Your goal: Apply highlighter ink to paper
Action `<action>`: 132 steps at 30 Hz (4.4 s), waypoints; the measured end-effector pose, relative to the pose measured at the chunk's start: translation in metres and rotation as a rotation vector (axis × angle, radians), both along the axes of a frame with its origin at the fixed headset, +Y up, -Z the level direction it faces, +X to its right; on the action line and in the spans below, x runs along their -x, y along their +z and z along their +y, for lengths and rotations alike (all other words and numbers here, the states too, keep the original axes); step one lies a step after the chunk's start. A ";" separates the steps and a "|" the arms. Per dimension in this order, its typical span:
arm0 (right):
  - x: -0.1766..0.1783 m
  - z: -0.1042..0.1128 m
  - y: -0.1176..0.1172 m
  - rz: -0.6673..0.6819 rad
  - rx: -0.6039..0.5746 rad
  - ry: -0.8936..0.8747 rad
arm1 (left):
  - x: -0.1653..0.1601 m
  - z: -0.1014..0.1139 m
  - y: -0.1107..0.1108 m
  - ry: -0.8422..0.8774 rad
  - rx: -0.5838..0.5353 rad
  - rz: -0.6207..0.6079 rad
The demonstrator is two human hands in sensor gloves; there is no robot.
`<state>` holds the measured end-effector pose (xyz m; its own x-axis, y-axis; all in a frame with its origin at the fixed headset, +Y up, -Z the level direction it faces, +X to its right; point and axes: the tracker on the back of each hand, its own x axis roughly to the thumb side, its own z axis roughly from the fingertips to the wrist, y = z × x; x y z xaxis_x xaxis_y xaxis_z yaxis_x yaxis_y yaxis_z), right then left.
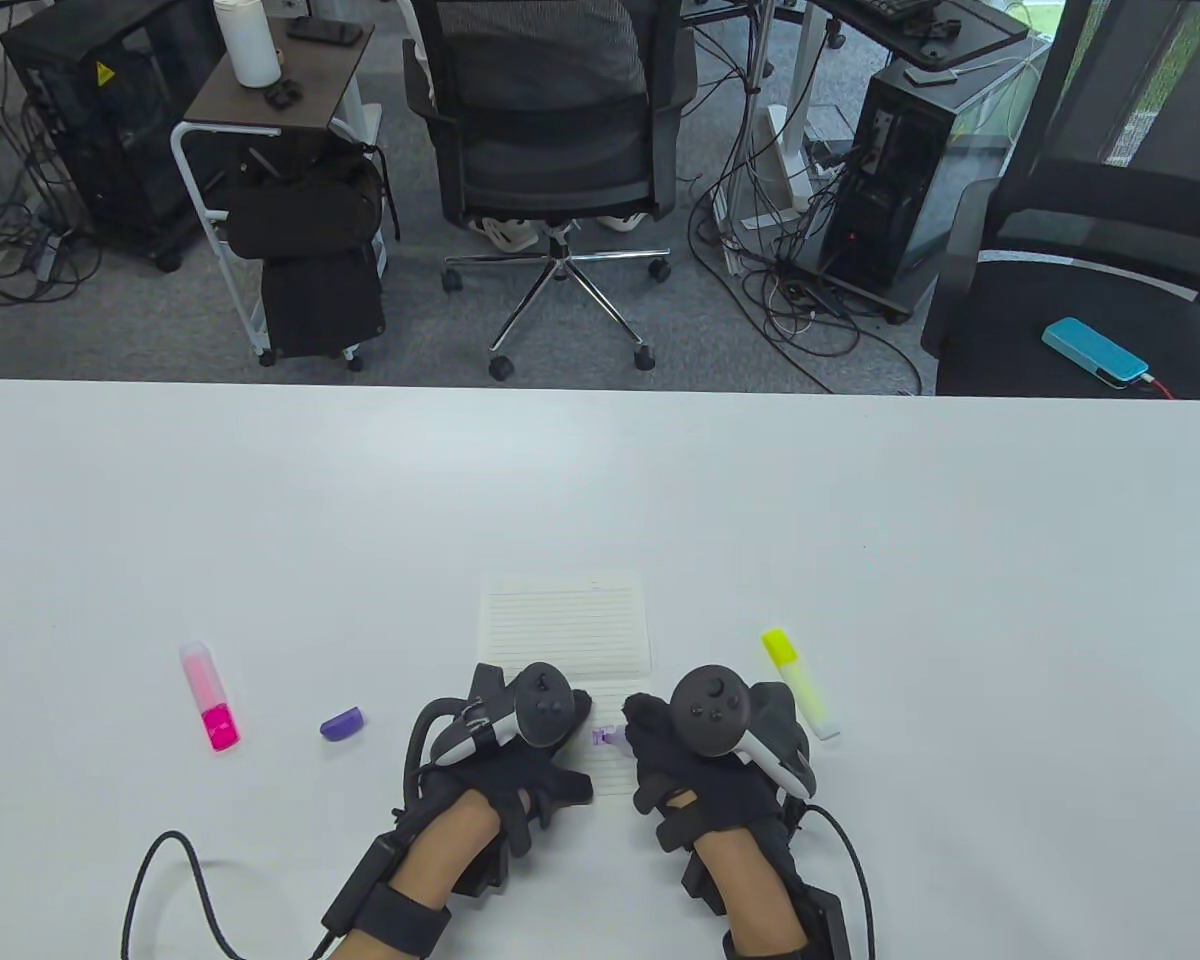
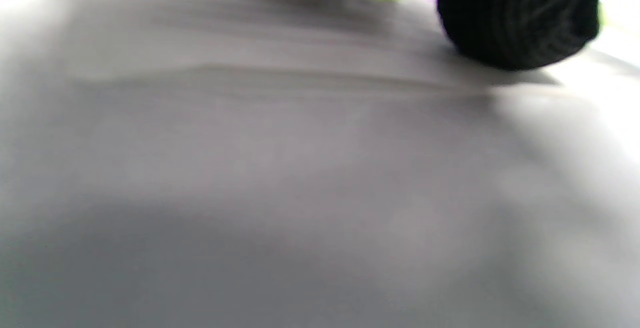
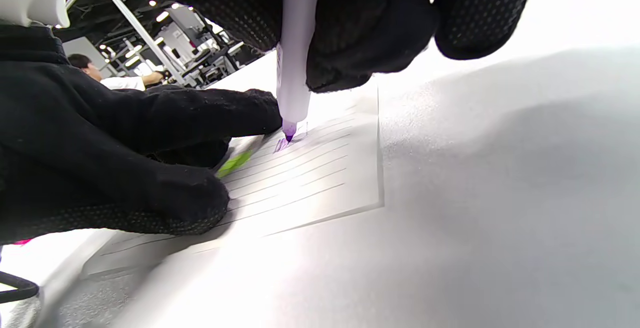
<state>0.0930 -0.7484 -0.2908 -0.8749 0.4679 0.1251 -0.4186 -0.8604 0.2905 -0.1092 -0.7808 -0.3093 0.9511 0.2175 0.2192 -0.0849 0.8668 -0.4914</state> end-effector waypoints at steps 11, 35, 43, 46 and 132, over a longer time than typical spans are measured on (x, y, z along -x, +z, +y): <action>-0.002 0.001 -0.002 -0.023 -0.016 0.012 | 0.000 0.000 0.000 0.001 -0.001 0.000; -0.004 0.001 -0.001 -0.044 -0.006 0.015 | 0.001 0.000 -0.001 0.002 0.010 0.000; -0.005 0.002 -0.001 -0.037 0.027 0.005 | 0.001 0.000 0.000 0.004 0.011 0.003; -0.005 0.000 -0.002 -0.045 0.018 0.004 | 0.001 0.000 -0.001 0.003 0.013 0.003; 0.008 -0.003 0.002 -0.051 0.018 0.021 | 0.000 0.000 0.000 -0.001 0.013 -0.004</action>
